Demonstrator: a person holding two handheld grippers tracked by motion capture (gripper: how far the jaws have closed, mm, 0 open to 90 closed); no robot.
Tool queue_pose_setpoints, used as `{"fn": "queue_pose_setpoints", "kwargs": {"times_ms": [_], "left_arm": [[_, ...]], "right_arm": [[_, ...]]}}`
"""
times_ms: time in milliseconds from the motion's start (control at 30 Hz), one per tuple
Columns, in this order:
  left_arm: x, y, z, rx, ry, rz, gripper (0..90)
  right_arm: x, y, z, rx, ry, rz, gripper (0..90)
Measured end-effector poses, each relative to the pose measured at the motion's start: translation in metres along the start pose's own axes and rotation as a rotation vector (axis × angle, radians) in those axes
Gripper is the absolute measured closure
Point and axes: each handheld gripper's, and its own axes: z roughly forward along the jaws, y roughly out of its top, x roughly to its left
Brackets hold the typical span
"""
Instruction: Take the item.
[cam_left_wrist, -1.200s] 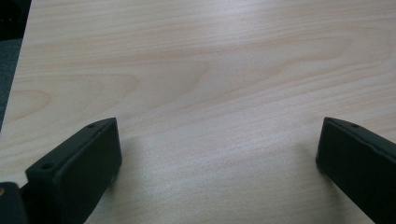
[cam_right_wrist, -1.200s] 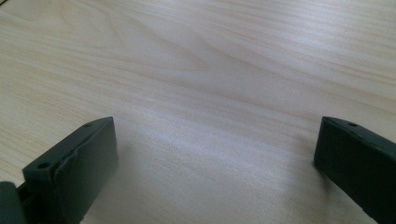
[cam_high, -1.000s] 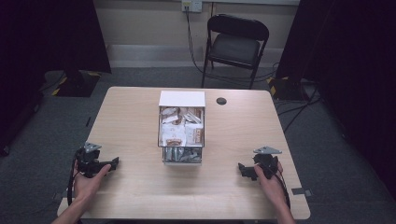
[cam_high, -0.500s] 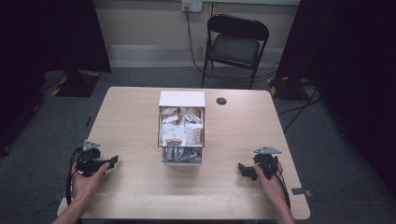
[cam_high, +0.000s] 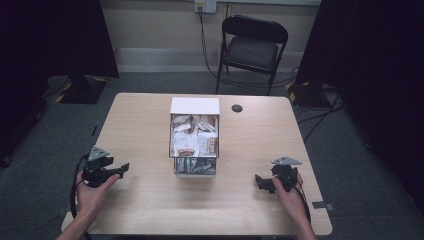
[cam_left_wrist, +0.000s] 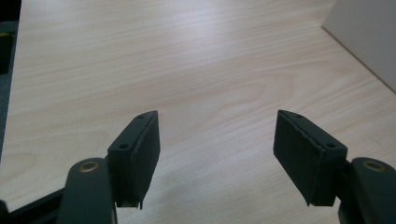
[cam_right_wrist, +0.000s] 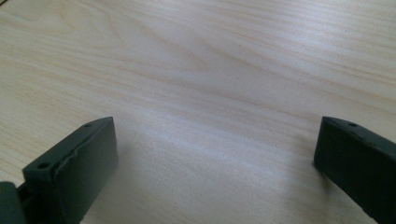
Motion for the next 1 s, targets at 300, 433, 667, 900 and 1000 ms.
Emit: {"fn": "queue_pose_setpoints", "kwargs": {"times_ms": [300,433,667,900,1000], "left_arm": [[-0.009,0.007,-0.010,-0.013,-0.062,-0.008,33.6],[-0.009,0.010,-0.012,-0.012,-0.122,-0.020,35.3],[-0.016,0.017,-0.020,-0.047,-0.171,-0.001,36.6],[-0.025,0.024,-0.030,-0.097,-0.206,0.016,41.8],[-0.029,0.026,-0.034,-0.107,-0.219,0.037,42.8]], "right_arm": [[0.000,0.000,0.000,0.000,0.000,-0.001,0.0],[0.000,0.000,0.000,0.000,0.000,0.000,0.0],[0.000,0.000,0.000,-0.001,0.001,-0.002,0.0],[0.000,0.000,0.000,-0.001,-0.001,-0.003,0.0],[0.000,0.000,0.000,-0.002,0.000,-0.003,0.0]]}}
